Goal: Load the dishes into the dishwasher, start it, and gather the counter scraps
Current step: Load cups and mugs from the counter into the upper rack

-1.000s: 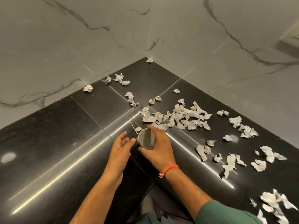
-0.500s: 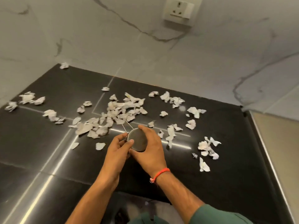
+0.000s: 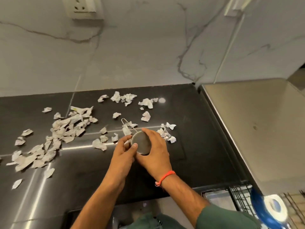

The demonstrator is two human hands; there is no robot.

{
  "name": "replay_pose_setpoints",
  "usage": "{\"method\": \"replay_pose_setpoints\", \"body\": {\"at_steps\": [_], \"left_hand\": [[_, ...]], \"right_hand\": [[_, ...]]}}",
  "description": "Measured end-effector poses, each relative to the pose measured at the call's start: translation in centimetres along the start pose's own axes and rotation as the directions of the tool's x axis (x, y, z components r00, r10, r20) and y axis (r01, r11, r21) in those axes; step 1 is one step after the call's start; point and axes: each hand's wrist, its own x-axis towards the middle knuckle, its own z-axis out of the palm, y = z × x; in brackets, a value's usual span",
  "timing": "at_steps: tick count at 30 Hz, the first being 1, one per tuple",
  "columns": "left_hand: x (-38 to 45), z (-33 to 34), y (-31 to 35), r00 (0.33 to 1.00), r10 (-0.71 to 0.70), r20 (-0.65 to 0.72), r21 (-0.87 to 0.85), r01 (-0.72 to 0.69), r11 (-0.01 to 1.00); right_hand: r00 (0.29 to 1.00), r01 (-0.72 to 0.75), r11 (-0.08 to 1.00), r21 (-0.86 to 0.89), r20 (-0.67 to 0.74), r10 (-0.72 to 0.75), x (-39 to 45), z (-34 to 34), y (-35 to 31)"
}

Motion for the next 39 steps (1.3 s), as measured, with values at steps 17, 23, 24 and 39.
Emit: {"method": "replay_pose_setpoints", "body": {"at_steps": [17,23,24,39], "left_hand": [[-1.8,17.4,-2.0,0.889,0.025,0.458,0.283,-0.173,0.943],[-2.6,22.8,-2.8,0.747,-0.044,0.664,0.302,-0.214,0.929],[-2.7,23.6,-3.0,0.719,-0.049,0.694,0.300,-0.226,0.927],[-7.5,29.9,-7.6,0.389,-0.239,0.890,0.395,-0.395,0.829]], "right_hand": [[0.856,-0.208,0.976,0.069,-0.470,0.216,-5.2,-14.5,7.7],[0.715,-0.356,0.934,0.037,-0.632,0.298,-7.9,-18.4,9.4],[0.690,-0.383,0.923,0.031,-0.656,0.308,-8.4,-18.9,9.4],[0.333,-0.515,0.835,0.193,-0.853,0.403,-18.3,-21.1,10.3]]}}
